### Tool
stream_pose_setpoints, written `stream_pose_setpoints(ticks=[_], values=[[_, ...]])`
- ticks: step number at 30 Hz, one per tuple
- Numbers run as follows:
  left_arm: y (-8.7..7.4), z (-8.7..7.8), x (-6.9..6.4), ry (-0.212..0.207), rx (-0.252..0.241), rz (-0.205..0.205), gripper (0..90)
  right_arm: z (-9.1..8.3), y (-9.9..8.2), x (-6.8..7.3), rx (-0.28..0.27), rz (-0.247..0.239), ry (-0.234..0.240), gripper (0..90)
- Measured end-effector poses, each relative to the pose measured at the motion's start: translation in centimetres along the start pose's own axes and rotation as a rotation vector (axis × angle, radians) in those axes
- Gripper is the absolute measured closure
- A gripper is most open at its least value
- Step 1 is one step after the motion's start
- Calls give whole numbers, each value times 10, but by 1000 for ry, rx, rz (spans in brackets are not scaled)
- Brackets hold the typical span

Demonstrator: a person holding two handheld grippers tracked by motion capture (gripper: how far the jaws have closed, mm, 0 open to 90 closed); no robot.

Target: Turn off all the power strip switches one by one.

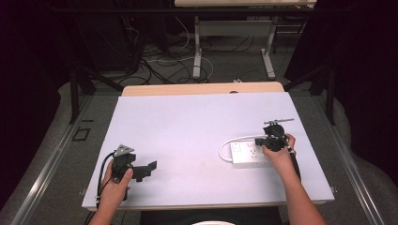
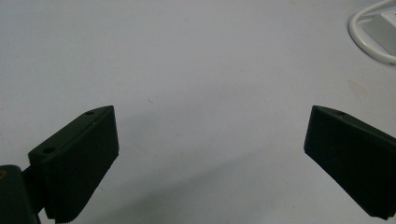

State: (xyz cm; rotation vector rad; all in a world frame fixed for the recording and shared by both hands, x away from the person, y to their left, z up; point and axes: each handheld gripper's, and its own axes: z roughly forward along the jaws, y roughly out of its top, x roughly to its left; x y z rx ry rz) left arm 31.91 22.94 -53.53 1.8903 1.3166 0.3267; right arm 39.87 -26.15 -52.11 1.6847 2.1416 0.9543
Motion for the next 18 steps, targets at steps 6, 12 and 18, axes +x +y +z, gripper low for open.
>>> stream_pose_setpoints(ticks=[6,12,18], values=[[0,0,0,0,0,0,33,-5,0,-6,-12,13,-24,900],[0,0,0,-1,-1,1,34,-9,0,-12,-16,24,-47,900],[0,0,0,0,1,0,34,-11,-1,-17,-15,27,-62,900]])
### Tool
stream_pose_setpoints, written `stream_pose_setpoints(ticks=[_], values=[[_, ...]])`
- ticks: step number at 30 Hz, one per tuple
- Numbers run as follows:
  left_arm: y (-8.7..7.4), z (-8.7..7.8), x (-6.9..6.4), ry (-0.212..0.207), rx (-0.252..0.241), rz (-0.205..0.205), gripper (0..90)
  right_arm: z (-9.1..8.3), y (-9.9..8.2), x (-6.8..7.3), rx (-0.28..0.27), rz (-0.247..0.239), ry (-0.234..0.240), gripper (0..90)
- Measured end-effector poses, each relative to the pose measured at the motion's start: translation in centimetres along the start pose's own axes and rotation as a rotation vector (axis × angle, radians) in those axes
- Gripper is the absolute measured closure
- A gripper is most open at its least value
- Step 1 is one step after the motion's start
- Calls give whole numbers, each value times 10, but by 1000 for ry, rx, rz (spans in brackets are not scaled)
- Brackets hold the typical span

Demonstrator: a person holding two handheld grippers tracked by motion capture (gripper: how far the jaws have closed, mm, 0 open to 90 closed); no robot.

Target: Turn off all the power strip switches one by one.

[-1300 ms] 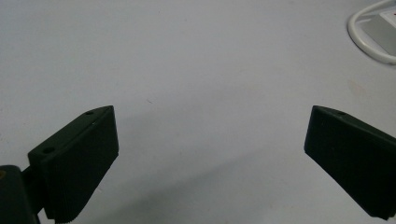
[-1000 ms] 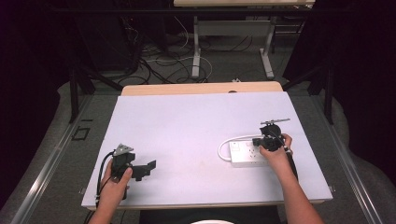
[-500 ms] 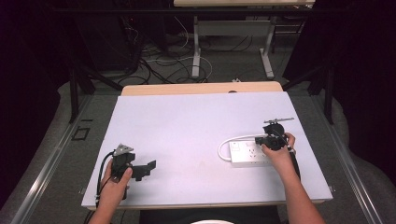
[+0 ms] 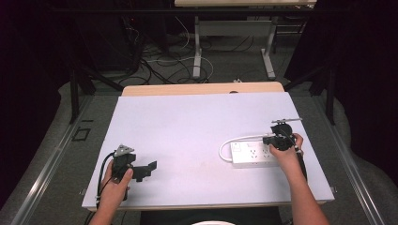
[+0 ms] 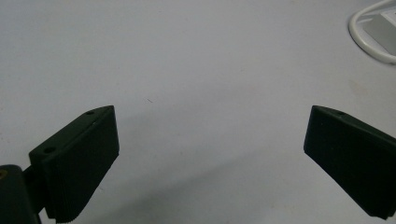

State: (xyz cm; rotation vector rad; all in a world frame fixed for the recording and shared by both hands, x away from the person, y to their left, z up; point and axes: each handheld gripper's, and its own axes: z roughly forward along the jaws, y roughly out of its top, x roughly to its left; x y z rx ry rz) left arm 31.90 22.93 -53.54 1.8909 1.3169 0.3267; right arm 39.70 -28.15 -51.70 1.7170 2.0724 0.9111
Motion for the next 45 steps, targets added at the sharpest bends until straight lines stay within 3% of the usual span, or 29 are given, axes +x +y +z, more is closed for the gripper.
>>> stream_pose_setpoints(ticks=[10,45], values=[[0,0,0,0,-1,-1,34,-2,-1,-4,6,20,-15,900],[0,0,0,0,0,1,34,1,-4,-4,11,3,-37,900]])
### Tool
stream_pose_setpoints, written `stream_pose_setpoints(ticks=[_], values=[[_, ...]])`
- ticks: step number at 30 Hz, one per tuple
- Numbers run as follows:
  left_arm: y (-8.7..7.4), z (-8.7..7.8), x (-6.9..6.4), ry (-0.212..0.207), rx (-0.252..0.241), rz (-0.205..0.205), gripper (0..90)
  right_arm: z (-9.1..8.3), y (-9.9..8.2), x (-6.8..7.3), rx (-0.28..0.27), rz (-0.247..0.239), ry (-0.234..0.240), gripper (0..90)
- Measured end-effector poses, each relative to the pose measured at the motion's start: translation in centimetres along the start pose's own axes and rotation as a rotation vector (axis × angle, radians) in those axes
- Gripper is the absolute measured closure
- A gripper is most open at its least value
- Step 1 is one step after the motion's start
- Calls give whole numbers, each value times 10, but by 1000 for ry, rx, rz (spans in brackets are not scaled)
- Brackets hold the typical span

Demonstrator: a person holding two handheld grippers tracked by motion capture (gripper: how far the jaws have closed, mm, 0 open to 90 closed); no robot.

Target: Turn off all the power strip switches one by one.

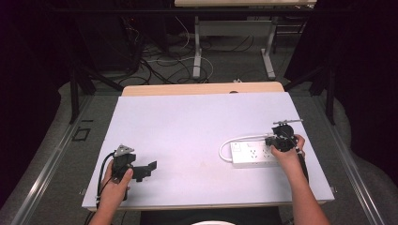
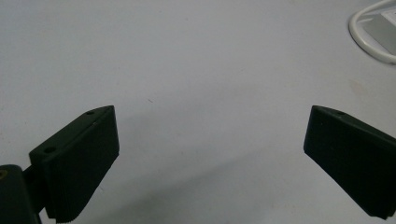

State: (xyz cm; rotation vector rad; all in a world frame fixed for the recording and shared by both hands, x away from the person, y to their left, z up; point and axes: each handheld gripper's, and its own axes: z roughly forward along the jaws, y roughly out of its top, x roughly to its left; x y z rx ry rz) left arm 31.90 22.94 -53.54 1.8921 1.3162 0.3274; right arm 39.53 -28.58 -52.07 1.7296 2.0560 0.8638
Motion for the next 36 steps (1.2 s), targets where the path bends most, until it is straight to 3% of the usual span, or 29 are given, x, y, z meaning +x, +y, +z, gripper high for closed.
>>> stream_pose_setpoints(ticks=[5,7,21,27,29,30,36], values=[[0,0,0,-1,-1,0,34,2,0,2,2,-9,24,900],[0,0,0,0,-2,0,34,2,0,6,10,-2,3,900],[0,0,0,0,-3,-1,35,3,0,3,7,-7,19,900],[0,0,0,-1,-5,-1,34,3,0,-2,13,25,49,900],[0,-1,0,-1,-5,-2,34,3,0,-3,6,6,19,900],[0,-1,0,-1,-5,-2,35,2,0,-3,13,26,17,900],[0,1,-1,1,-4,-1,35,2,-1,-4,19,22,25,900]])
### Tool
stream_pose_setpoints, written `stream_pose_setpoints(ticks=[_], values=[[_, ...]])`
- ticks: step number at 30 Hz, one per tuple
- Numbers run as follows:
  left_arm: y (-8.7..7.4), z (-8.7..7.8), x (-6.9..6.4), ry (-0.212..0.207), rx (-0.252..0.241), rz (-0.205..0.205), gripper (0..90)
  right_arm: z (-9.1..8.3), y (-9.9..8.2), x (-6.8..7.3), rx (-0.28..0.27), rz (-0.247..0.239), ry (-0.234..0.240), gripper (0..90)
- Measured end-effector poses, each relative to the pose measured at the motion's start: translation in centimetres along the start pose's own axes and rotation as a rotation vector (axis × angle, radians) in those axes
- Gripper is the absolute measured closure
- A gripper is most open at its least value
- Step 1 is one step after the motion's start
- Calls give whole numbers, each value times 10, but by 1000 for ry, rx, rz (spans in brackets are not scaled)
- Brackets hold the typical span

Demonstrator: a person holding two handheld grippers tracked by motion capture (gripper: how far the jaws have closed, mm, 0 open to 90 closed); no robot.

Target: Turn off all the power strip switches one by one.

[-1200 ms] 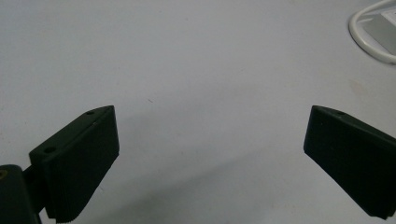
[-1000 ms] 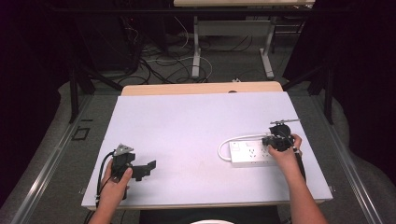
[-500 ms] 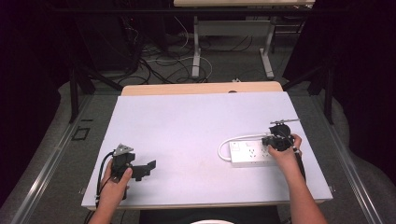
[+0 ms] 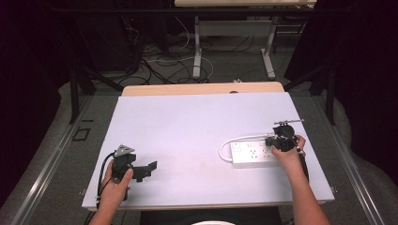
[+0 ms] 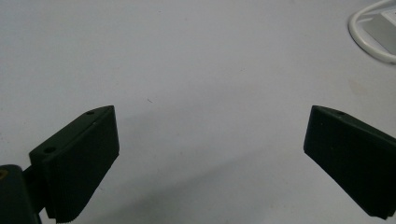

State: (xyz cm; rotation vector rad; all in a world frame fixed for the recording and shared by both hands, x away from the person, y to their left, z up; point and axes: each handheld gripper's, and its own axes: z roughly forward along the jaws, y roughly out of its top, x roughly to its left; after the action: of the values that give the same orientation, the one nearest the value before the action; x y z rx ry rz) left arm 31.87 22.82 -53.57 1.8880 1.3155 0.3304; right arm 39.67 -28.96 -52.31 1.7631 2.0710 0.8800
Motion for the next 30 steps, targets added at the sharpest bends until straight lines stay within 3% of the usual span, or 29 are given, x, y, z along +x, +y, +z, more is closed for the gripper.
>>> stream_pose_setpoints(ticks=[14,30], values=[[0,0,1,0,4,0,35,0,0,0,8,7,-9,900],[0,0,1,-1,4,1,36,-8,3,-4,-36,5,14,878]])
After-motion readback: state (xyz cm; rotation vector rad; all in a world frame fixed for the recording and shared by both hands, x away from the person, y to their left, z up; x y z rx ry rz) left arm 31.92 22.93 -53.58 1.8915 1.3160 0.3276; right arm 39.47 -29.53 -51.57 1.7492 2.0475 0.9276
